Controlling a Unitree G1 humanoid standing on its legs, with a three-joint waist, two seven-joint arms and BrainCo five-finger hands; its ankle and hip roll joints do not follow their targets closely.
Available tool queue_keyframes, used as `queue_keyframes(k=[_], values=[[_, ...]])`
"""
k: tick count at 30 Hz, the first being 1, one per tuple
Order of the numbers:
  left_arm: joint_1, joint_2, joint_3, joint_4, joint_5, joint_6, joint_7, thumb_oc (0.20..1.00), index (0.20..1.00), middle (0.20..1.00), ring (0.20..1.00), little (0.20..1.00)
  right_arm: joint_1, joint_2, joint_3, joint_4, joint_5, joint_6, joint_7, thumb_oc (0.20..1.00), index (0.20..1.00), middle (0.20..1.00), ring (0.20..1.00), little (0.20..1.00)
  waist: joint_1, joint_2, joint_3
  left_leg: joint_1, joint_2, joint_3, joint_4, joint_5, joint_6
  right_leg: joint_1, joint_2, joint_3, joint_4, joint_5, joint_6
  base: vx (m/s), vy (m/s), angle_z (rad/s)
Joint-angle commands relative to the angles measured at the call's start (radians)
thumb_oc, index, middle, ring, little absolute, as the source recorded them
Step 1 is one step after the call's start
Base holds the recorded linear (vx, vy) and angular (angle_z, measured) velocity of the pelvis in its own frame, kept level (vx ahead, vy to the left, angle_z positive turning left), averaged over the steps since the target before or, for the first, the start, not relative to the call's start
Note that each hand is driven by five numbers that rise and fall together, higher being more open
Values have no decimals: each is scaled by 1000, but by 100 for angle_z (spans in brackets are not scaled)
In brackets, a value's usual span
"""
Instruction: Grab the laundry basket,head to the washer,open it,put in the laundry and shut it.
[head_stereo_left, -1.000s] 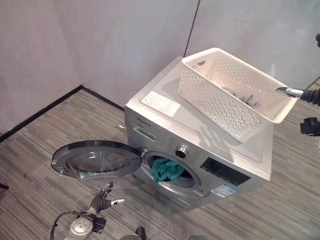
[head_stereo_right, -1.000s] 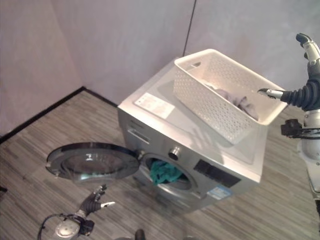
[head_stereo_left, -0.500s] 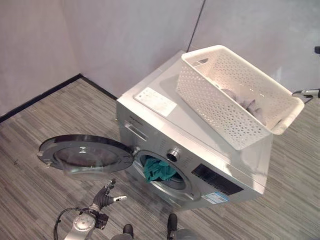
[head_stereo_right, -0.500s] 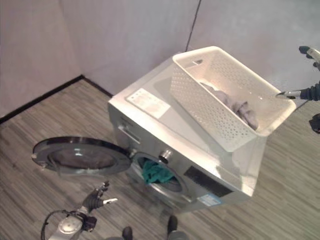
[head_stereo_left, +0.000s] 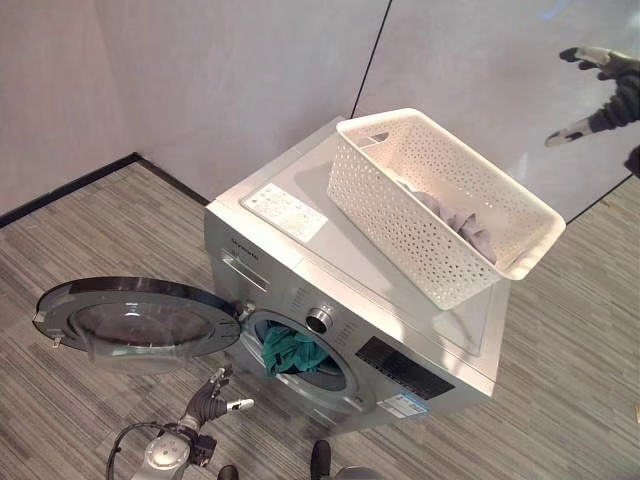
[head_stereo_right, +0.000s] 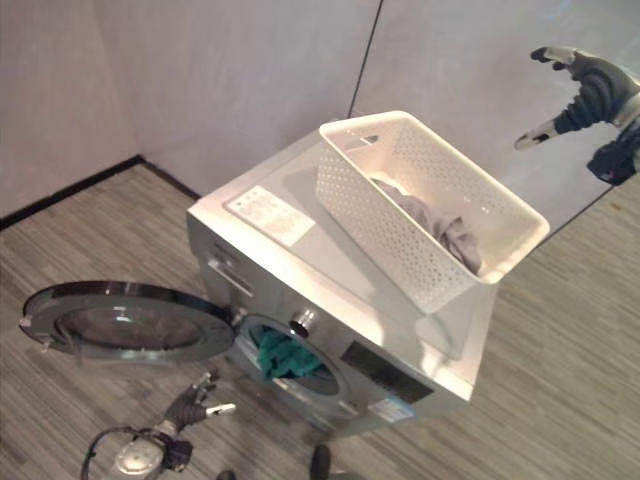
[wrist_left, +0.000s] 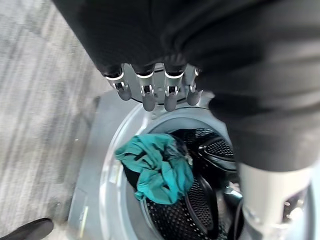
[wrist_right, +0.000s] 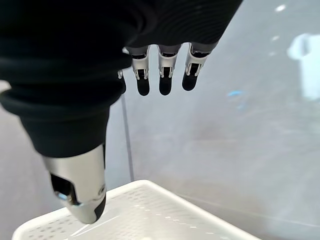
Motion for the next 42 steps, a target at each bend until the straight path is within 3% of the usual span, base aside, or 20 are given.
queue_keyframes(k=[1,13,30,35,37,42], values=[[4,21,-4,-43,-53,-34,-6,1000,1000,1000,1000,1000,-109,-12,39,113,12,2,-2,1000,1000,1000,1000,1000,39,11,-9,24,67,23,26,-78,-3,-13,-19,8,32,-29,41,40,-71,1],[28,28,6,-77,-77,-34,-16,1000,1000,1000,1000,1000,-4,54,89,109,-61,22,76,1000,1000,1000,1000,1000,66,6,32,-3,125,3,0,-37,-44,-23,29,-19,25,-76,9,54,-98,8],[-17,33,-16,-88,-109,-41,2,1000,1000,1000,1000,1000,37,135,123,60,-91,27,96,1000,1000,1000,1000,1000,78,10,113,-108,154,-31,-9,15,-67,-99,51,-53,37,-97,-15,-9,-53,10],[-23,44,-19,-102,-127,-38,-7,1000,1000,1000,1000,1000,23,150,189,119,-135,44,145,1000,1000,1000,1000,1000,86,11,131,-129,163,-43,-10,28,-74,-112,58,-65,41,-102,-22,8,-55,4],[-31,57,-26,-113,-134,-37,-23,1000,1000,1000,1000,1000,24,132,267,100,-168,70,243,1000,1000,1000,1000,1000,100,11,149,-153,170,-58,-11,41,-80,-122,62,-84,44,-109,-25,7,-96,10],[-36,63,-32,-128,-139,-38,-39,1000,1000,1000,1000,1000,43,98,324,78,-182,84,313,1000,1000,1000,1000,1000,108,16,166,-171,174,-73,-11,50,-84,-130,63,-101,48,-115,-28,4,-39,27]])
